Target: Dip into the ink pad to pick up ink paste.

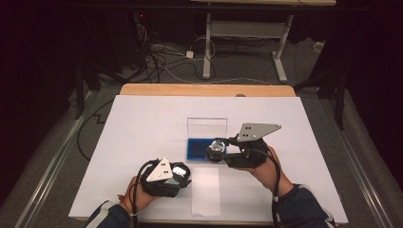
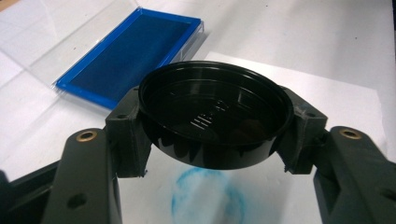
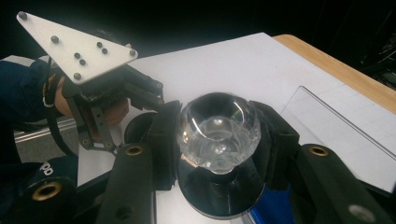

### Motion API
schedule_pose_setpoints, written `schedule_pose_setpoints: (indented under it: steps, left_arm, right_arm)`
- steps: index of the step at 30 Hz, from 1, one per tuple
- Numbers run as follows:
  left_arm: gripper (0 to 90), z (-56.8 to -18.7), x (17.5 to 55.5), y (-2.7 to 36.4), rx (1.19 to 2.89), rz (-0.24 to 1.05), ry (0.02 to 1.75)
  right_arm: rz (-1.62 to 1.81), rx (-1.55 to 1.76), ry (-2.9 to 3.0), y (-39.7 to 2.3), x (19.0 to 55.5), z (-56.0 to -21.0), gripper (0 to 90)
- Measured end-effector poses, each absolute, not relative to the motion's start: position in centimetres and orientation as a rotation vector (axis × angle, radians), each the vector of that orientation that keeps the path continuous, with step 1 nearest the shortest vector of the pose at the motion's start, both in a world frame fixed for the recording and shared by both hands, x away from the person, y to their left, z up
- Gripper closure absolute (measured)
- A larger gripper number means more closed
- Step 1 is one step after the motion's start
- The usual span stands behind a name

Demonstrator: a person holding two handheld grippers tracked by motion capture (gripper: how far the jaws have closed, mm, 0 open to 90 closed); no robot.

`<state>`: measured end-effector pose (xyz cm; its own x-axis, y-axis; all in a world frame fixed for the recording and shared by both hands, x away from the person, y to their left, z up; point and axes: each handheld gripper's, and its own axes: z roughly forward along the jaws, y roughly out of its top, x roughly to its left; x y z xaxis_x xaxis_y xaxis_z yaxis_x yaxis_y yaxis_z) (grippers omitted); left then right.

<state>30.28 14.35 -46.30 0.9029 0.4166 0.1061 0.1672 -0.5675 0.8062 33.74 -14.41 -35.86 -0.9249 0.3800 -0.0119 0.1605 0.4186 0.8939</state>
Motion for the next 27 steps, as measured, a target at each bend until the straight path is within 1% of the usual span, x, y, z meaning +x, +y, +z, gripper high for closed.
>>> schedule_pose_setpoints:
  steps: [19, 27]
  left_arm:
    - [36.0, -46.3, 30.8, 13.0, 2.171, 0.344, 0.393]
    - [36.0, -46.3, 30.8, 13.0, 2.173, 0.346, 0.391]
  right_arm:
    - [1.524, 0.466, 2.463, -14.3, 33.6, -35.8, 56.9]
    - [1.522, 0.46, 2.474, -14.1, 33.6, -36.0, 56.9]
